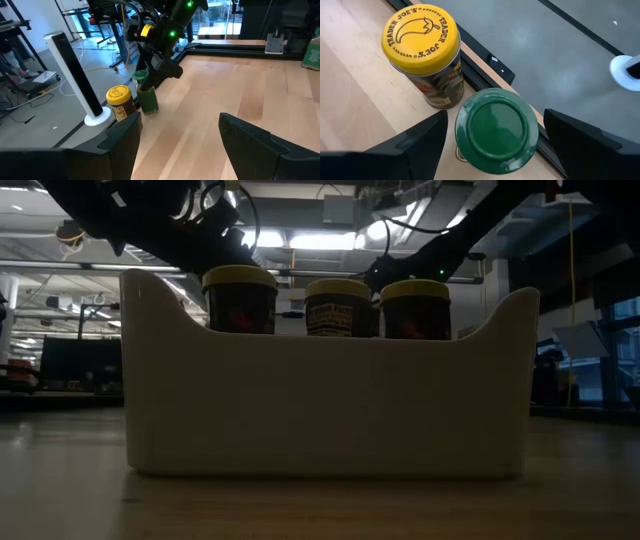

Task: Sort spices by type
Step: Put the top green seasoning bottle into the black bin

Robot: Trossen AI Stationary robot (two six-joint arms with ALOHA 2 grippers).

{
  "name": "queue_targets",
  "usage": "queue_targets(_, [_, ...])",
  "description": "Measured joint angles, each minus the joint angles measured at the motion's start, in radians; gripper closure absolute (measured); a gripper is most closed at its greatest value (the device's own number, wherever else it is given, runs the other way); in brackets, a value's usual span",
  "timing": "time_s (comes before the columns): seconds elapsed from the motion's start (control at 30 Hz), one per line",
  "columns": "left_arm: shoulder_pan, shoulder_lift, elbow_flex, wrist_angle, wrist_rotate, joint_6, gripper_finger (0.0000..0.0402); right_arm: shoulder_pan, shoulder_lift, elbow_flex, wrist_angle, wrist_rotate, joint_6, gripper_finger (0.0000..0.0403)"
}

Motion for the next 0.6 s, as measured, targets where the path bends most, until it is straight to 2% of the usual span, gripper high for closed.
queue_targets(0.1, [0.000, 0.000, 0.000, 0.000, 0.000, 0.000, 0.0150, 0.000, 0.000, 0.000, 0.012, -0.001, -0.001, 0.0108])
queue_targets(0.3, [0.000, 0.000, 0.000, 0.000, 0.000, 0.006, 0.0150, 0.000, 0.000, 0.000, 0.019, -0.001, -0.005, 0.0193])
queue_targets(0.6, [0.000, 0.000, 0.000, 0.000, 0.000, 0.006, 0.0150, 0.000, 0.000, 0.000, 0.016, -0.002, -0.028, 0.0193])
